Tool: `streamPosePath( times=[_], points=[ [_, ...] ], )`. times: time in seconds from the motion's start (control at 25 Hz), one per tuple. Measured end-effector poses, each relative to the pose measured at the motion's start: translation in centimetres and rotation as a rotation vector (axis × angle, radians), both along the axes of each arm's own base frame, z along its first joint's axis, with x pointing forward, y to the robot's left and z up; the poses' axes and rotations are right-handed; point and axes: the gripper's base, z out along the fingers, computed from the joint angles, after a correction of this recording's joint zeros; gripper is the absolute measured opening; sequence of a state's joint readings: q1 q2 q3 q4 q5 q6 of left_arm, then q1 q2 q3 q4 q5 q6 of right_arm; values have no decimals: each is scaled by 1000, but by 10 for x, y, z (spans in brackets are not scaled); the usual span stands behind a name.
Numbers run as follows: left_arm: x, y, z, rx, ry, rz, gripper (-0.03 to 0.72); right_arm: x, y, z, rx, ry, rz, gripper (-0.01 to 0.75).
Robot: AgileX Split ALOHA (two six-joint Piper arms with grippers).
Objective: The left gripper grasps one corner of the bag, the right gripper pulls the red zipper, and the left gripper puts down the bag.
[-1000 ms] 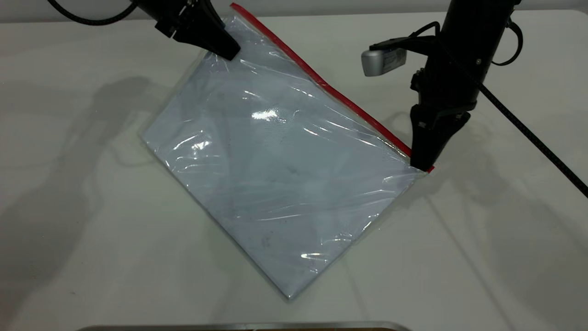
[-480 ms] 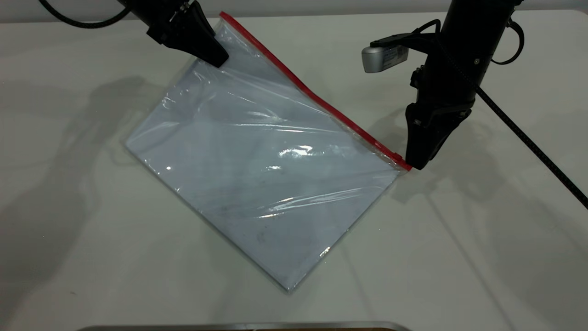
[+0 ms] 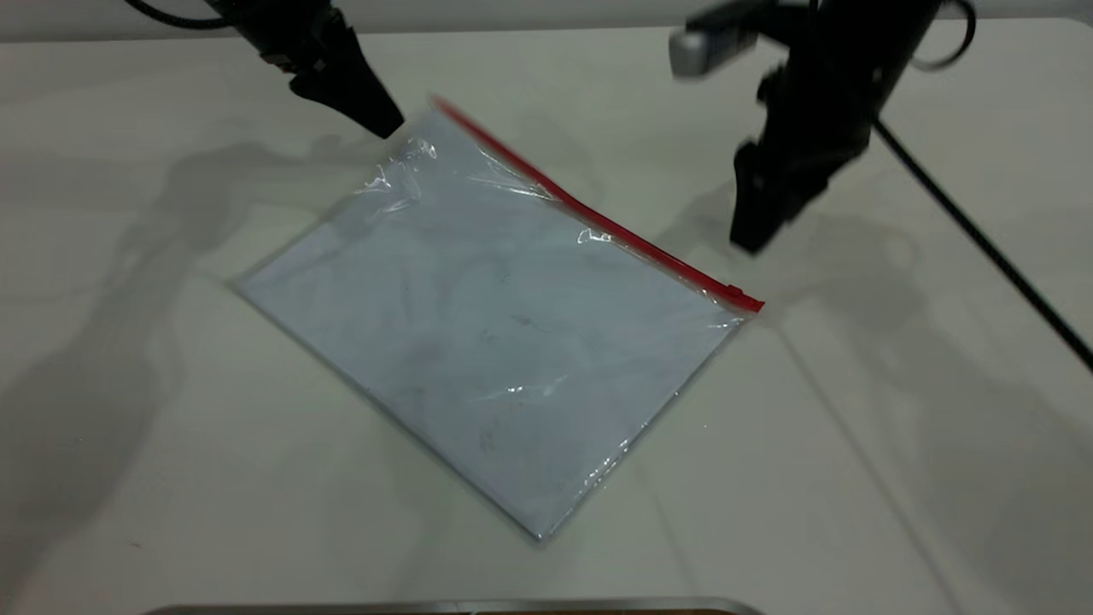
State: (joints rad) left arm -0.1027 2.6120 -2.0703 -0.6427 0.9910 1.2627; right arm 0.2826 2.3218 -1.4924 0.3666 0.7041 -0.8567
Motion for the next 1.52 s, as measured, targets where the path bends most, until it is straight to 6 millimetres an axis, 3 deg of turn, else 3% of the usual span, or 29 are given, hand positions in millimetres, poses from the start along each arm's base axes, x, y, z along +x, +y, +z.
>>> streamPosePath(
  times=[0.16,0.44,0.64,0.84,1.08,1.24,1.36,1.52],
  points=[
    [7,13,30,99,-11,146,603,5,1,58,38,-137,-6,563],
    [-7,33,133,265,-43,360,590,-13,-5,189,137,-423,-56,564],
    [-32,49,205,368,-76,522,590,-52,-16,283,236,-629,-116,564],
    [-53,59,260,386,-179,670,590,-104,-31,348,318,-724,-170,564],
    [-80,71,312,370,-268,895,590,-176,-53,399,368,-756,-243,564],
    [-118,76,345,335,-309,958,590,-224,-67,416,381,-726,-277,564],
    [-158,80,358,328,-311,967,590,-255,-75,413,382,-685,-290,564],
    [-218,85,368,312,-314,991,590,-292,-86,391,377,-632,-312,564]
  ],
)
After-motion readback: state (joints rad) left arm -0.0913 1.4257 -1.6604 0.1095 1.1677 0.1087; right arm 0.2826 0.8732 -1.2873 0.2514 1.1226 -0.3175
